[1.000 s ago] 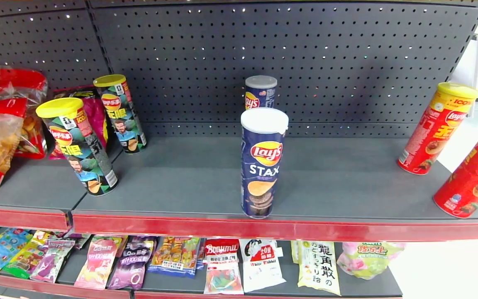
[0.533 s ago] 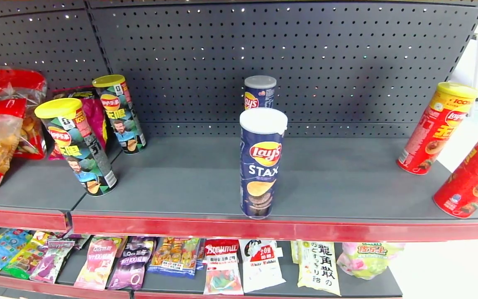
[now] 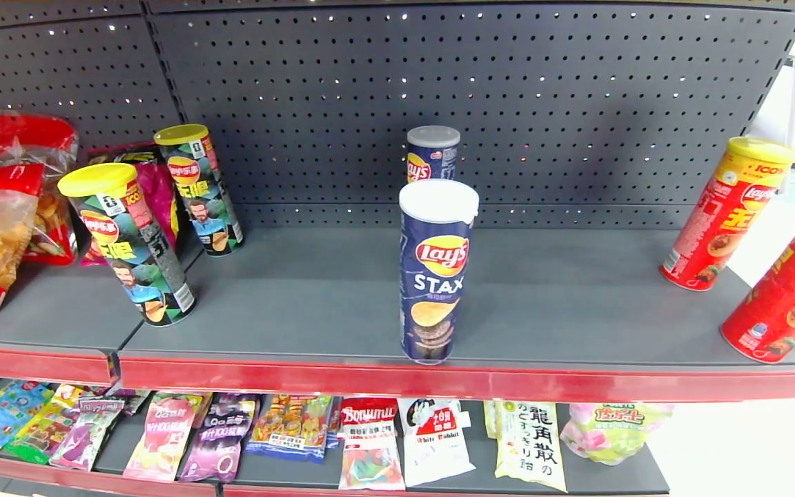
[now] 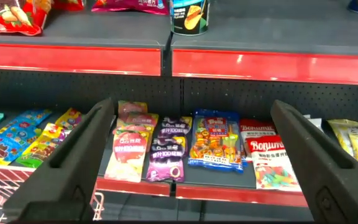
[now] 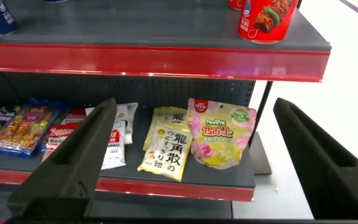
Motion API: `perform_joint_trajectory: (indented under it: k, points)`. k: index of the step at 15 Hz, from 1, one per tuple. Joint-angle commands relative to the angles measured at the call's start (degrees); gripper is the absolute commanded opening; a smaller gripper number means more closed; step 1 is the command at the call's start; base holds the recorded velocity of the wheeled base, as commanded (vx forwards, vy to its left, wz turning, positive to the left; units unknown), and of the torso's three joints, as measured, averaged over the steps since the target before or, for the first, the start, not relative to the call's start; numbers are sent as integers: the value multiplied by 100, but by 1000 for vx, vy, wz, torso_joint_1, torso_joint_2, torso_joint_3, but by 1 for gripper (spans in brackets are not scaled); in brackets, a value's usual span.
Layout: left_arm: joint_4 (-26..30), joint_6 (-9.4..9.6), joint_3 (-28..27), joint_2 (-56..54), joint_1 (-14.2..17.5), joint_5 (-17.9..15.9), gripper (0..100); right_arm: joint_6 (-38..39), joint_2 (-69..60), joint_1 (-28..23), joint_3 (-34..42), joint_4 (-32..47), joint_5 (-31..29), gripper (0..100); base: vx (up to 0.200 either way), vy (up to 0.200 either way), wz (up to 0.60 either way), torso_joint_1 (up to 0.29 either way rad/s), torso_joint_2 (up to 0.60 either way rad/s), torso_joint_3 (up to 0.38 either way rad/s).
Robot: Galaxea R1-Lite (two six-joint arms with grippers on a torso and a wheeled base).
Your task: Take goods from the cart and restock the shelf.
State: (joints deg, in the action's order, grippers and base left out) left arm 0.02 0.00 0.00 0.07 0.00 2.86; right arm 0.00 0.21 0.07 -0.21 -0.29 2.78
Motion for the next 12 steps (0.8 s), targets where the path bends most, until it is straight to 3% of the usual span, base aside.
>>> perform_joint_trajectory:
  k: [1, 3, 5, 7, 10, 12]
  points:
    - [-2, 0, 0, -7, 0, 4, 100, 246, 612, 168, -1192, -287, 487, 100, 0, 0, 0, 0, 0, 0]
    - [-2, 0, 0, -7, 0, 4, 100, 422, 1579, 397, -2264, -261, 706, 100, 0, 0, 0, 0, 0, 0]
    - [-2, 0, 0, -7, 0, 4, 100, -211, 2511, 476, -2475, -270, 882, 100, 0, 0, 0, 0, 0, 0]
    - [-2, 0, 0, -7, 0, 4, 100, -193, 3583, 502, -2721, -322, 882, 100, 0, 0, 0, 0, 0, 0]
    - [-2, 9, 0, -7, 0, 4, 100, -185, 5341, 1276, -3451, -331, 900, 100, 0, 0, 0, 0, 0, 0]
    - [-2, 0, 0, -7, 0, 4, 100, -176, 6211, 1979, -3829, -331, 469, 100, 0, 0, 0, 0, 0, 0]
